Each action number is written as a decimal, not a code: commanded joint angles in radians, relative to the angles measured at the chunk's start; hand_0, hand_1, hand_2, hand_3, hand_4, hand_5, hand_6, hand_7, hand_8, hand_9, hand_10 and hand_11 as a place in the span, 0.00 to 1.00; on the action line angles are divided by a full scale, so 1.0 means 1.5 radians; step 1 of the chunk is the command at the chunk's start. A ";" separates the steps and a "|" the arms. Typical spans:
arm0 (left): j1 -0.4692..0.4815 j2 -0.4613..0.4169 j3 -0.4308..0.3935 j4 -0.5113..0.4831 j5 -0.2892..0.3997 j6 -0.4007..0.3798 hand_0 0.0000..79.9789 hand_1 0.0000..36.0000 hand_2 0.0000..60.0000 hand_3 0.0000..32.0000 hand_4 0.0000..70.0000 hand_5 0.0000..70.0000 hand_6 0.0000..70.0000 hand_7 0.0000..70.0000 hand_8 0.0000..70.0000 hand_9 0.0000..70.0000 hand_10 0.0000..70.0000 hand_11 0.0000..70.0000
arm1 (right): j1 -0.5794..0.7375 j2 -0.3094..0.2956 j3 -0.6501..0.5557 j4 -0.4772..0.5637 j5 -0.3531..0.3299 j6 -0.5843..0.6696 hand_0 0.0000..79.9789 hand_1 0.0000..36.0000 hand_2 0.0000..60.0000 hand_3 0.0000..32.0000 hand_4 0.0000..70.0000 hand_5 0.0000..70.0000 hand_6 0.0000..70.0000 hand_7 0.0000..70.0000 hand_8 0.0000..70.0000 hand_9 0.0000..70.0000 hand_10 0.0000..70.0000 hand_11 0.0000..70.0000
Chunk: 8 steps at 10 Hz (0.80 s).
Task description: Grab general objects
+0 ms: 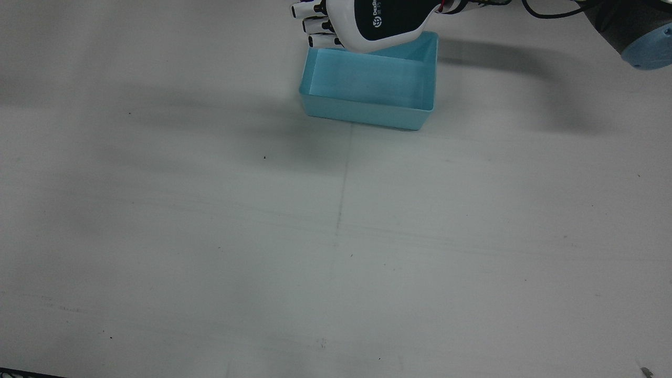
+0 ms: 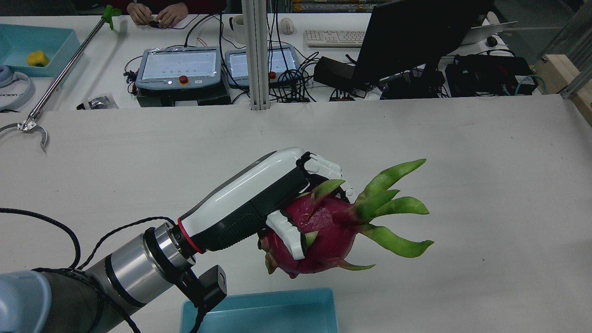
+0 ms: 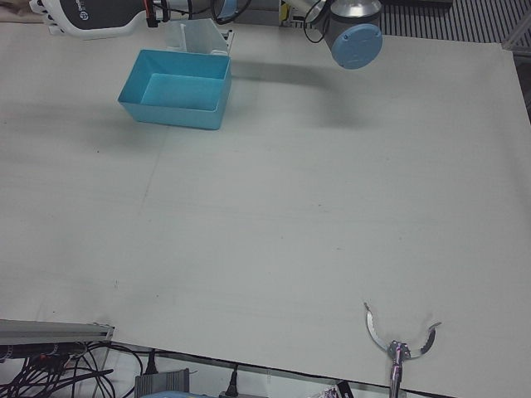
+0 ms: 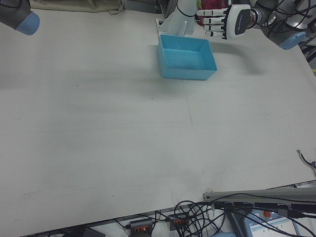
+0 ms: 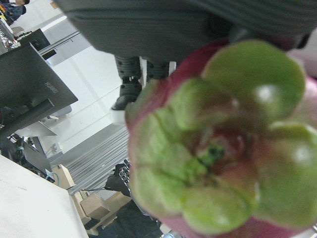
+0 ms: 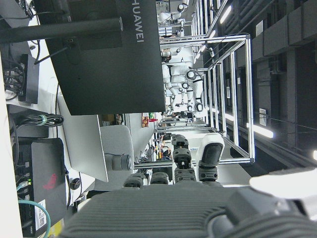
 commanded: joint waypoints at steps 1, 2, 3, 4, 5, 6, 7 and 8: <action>0.000 0.006 -0.016 -0.047 0.032 -0.001 0.23 0.00 0.00 0.00 1.00 0.29 0.52 0.98 0.60 0.64 1.00 1.00 | 0.000 0.000 -0.003 0.000 0.000 0.000 0.00 0.00 0.00 0.00 0.00 0.00 0.00 0.00 0.00 0.00 0.00 0.00; 0.002 0.006 -0.015 -0.062 0.048 0.000 0.23 0.00 0.00 0.00 1.00 0.30 0.52 0.99 0.59 0.63 1.00 1.00 | -0.001 0.000 -0.003 0.000 0.000 0.000 0.00 0.00 0.00 0.00 0.00 0.00 0.00 0.00 0.00 0.00 0.00 0.00; 0.009 0.007 -0.015 -0.070 0.058 0.000 0.23 0.00 0.00 0.00 1.00 0.30 0.49 0.96 0.57 0.60 1.00 1.00 | 0.000 0.000 -0.004 0.000 0.000 0.001 0.00 0.00 0.00 0.00 0.00 0.00 0.00 0.00 0.00 0.00 0.00 0.00; 0.008 0.009 -0.017 -0.081 0.071 0.000 0.27 0.00 0.00 0.00 0.74 0.17 0.29 0.80 0.36 0.34 0.81 1.00 | 0.000 0.000 -0.004 0.000 0.000 0.000 0.00 0.00 0.00 0.00 0.00 0.00 0.00 0.00 0.00 0.00 0.00 0.00; 0.008 0.010 -0.017 -0.086 0.078 0.001 0.32 0.00 0.00 0.00 0.24 0.00 0.13 0.65 0.18 0.12 0.55 0.76 | 0.000 0.000 -0.004 0.000 0.000 0.001 0.00 0.00 0.00 0.00 0.00 0.00 0.00 0.00 0.00 0.00 0.00 0.00; 0.009 0.010 -0.017 -0.088 0.080 0.002 0.37 0.00 0.00 0.00 0.00 0.00 0.02 0.42 0.10 0.06 0.35 0.51 | 0.000 0.001 -0.003 0.000 0.000 0.001 0.00 0.00 0.00 0.00 0.00 0.00 0.00 0.00 0.00 0.00 0.00 0.00; 0.010 0.010 -0.017 -0.089 0.081 0.005 0.45 0.04 0.00 0.00 0.00 0.00 0.00 0.26 0.07 0.03 0.25 0.37 | -0.001 0.001 -0.003 0.000 0.000 0.001 0.00 0.00 0.00 0.00 0.00 0.00 0.00 0.00 0.00 0.00 0.00 0.00; 0.010 0.010 -0.017 -0.089 0.081 0.008 0.52 0.12 0.00 0.07 0.00 0.00 0.00 0.19 0.07 0.02 0.22 0.33 | 0.000 0.000 -0.004 0.000 0.000 0.001 0.00 0.00 0.00 0.00 0.00 0.00 0.00 0.00 0.00 0.00 0.00 0.00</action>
